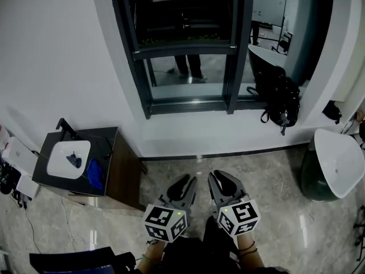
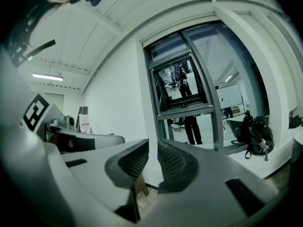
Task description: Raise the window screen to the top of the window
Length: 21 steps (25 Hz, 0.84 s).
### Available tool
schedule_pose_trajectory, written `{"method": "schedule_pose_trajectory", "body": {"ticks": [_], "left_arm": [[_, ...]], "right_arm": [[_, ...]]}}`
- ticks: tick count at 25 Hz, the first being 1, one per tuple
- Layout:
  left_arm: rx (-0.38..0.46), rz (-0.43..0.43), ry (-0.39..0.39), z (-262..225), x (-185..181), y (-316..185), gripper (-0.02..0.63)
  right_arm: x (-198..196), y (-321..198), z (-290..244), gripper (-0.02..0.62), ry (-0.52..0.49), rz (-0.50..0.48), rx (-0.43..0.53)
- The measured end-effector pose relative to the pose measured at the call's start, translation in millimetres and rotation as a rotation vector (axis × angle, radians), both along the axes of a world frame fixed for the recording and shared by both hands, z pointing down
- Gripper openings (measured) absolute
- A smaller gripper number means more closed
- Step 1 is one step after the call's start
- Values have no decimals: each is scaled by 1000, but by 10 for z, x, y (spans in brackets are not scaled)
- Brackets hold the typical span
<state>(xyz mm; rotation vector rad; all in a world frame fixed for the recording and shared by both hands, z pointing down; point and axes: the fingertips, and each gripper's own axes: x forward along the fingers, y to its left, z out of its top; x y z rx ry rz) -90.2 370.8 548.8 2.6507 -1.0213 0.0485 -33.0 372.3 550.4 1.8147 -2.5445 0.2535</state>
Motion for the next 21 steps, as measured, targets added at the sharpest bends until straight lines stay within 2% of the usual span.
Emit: {"method": "schedule_pose_trajectory", "body": {"ticks": [21], "left_arm": [[3,1,-31,103,10,101,77]], "right_arm": [[-1,25,121,57,-2,-2,-17]]}}
